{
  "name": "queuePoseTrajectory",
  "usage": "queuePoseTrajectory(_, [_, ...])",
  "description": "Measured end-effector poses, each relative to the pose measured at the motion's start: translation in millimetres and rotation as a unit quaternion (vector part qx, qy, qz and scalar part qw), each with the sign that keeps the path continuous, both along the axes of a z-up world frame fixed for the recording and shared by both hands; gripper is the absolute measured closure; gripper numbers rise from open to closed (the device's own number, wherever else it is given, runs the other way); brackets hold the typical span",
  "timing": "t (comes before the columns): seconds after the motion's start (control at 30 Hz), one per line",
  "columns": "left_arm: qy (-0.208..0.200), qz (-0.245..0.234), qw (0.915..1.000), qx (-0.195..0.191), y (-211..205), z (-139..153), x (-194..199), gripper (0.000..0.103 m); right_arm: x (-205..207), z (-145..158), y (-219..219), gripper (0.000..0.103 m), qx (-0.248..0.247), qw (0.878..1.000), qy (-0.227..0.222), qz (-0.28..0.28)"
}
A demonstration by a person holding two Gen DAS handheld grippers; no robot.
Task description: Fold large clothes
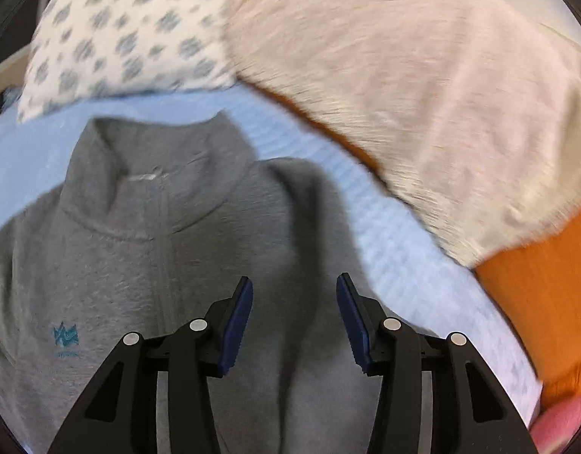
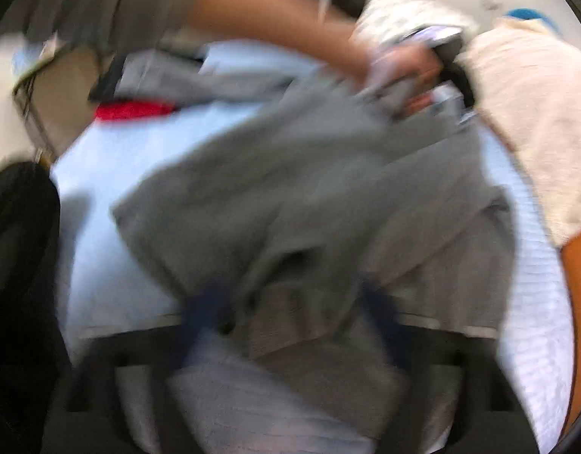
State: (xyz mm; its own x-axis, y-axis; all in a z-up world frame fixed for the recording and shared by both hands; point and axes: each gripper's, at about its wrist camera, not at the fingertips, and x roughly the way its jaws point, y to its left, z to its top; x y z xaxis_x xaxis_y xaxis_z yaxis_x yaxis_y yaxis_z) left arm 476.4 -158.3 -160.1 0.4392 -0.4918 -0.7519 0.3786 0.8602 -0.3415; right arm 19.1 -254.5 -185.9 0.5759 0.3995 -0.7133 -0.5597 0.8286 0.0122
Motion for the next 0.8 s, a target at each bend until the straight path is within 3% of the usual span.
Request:
queuePoseTrajectory(0.07, [-0.020,-0.039,0.9990,-0.001,-4.8,6.1,-18.7,0.044,12.6,20.5,-25.7,0.011,0.037,0.998,-0.019,-0.041])
queuePoseTrajectory(0.17, [-0.022,-0.066,0.9971,0.031,-23.1,0.8,-38.1,0.043,71.4,23.0,-70.6,0.014,0.056,0.991,-0.016,-0.119])
queuePoseTrajectory(0.27, [-0.031,-0.049,0.9970,0.051,-22.8,-2.7,-59.3,0.043,151.4,-2.6,-108.0,0.034,0.079,0.979,0.027,-0.188])
queuePoseTrajectory(0.33, [-0.038,-0.036,0.9968,0.061,-21.8,-5.9,-72.6,0.043,194.4,-24.7,-123.5,0.038,0.105,0.969,0.063,-0.214])
queuePoseTrajectory(0.43, [-0.028,-0.019,0.9965,0.076,-15.9,-15.7,-91.5,0.043,254.0,-58.8,-137.4,0.038,0.077,0.961,0.094,-0.250])
queuePoseTrajectory(0.53, [-0.012,-0.002,0.9965,0.082,-6.9,-26.2,-103.5,0.043,286.1,-89.9,-148.1,0.041,0.097,0.947,0.152,-0.266])
queuePoseTrajectory(0.57, [-0.009,0.004,0.9965,0.083,-4.3,-29.9,-105.5,0.043,290.6,-96.7,-148.4,0.051,0.109,0.945,0.163,-0.261])
queuePoseTrajectory(0.6, [-0.004,0.010,0.9966,0.082,-1.4,-32.4,-105.9,0.043,293.8,-102.8,-149.1,0.071,0.118,0.943,0.171,-0.259])
queuePoseTrajectory(0.63, [0.000,0.015,0.9965,0.082,1.2,-35.0,-106.2,0.043,297.5,-105.5,-149.7,0.079,0.133,0.942,0.176,-0.251])
queuePoseTrajectory(0.67, [0.003,0.017,0.9965,0.082,1.8,-36.7,-105.9,0.043,297.2,-104.0,-146.1,0.095,0.142,0.943,0.175,-0.243])
queuePoseTrajectory(0.8, [-0.004,0.022,0.9959,0.088,6.4,-36.6,-107.3,0.043,297.5,-81.0,-151.4,0.098,0.102,0.954,0.127,-0.253])
